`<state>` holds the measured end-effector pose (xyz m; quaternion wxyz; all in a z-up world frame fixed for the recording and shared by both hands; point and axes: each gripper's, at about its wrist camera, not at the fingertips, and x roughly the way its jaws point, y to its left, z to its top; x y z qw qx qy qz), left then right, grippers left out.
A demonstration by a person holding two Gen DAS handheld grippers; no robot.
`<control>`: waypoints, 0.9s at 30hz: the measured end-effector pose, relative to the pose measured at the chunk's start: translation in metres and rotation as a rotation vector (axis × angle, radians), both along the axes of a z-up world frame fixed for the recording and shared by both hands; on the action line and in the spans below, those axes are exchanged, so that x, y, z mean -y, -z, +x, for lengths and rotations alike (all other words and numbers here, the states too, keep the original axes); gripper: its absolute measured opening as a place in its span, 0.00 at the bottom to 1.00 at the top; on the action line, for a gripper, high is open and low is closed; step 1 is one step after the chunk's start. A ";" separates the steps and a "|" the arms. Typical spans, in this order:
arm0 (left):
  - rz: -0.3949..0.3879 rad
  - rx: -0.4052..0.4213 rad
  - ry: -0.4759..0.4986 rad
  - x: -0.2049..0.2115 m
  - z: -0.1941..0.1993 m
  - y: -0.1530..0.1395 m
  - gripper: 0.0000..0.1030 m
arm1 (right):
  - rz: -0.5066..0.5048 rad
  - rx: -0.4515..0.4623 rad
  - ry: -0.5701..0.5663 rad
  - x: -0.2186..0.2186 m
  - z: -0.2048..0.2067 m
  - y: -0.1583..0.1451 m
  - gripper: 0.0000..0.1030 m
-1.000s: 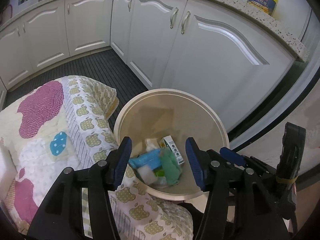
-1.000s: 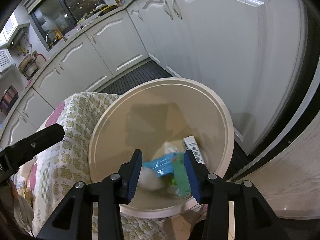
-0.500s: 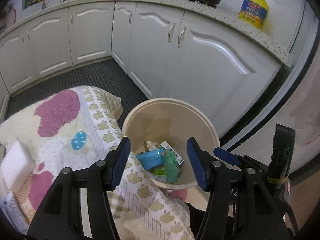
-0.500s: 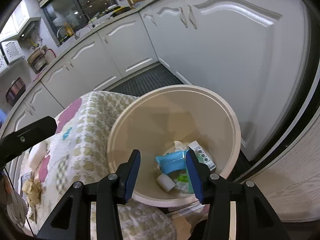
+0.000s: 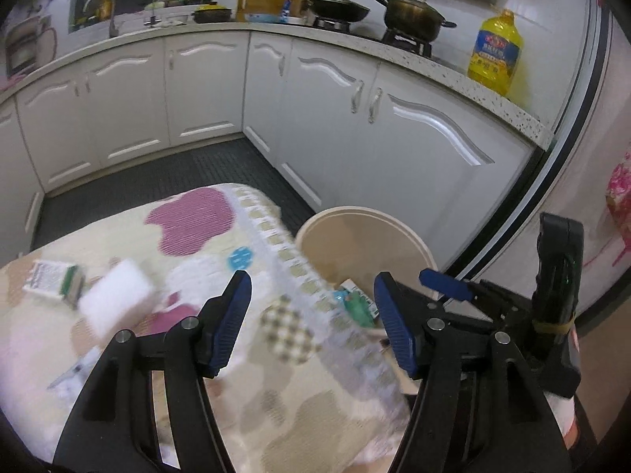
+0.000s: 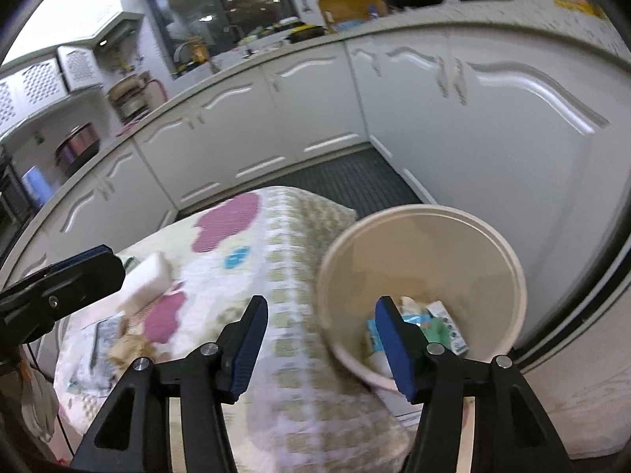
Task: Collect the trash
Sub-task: 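Move both tools back over the trash on the table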
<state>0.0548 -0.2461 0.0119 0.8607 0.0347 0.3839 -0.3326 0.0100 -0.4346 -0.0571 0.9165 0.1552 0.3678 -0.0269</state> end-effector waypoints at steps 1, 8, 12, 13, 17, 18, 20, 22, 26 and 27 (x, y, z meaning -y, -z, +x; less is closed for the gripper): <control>-0.001 0.000 -0.009 -0.011 -0.001 -0.002 0.62 | -0.005 0.003 -0.017 -0.008 0.000 -0.003 0.53; 0.010 -0.025 -0.096 -0.102 -0.004 -0.010 0.62 | 0.021 0.010 -0.142 -0.055 0.006 -0.010 0.54; 0.028 -0.032 -0.159 -0.151 -0.007 -0.009 0.62 | 0.022 0.002 -0.217 -0.087 0.008 -0.008 0.57; 0.029 -0.040 -0.173 -0.161 -0.007 -0.007 0.62 | 0.021 -0.003 -0.237 -0.095 0.010 -0.007 0.57; 0.022 -0.100 -0.224 -0.196 -0.008 0.009 0.62 | 0.037 -0.033 -0.319 -0.131 0.016 0.002 0.59; 0.021 -0.124 -0.235 -0.203 -0.006 0.015 0.63 | 0.042 -0.044 -0.338 -0.140 0.018 0.005 0.60; 0.012 -0.163 -0.254 -0.212 -0.003 0.025 0.63 | 0.043 -0.062 -0.368 -0.154 0.022 0.012 0.62; -0.002 -0.193 -0.266 -0.217 -0.001 0.034 0.63 | 0.037 -0.082 -0.391 -0.167 0.026 0.020 0.63; -0.023 -0.255 -0.277 -0.217 0.009 0.055 0.63 | 0.032 -0.114 -0.417 -0.183 0.036 0.033 0.63; -0.026 -0.268 -0.280 -0.217 0.012 0.060 0.63 | 0.031 -0.118 -0.418 -0.185 0.038 0.035 0.63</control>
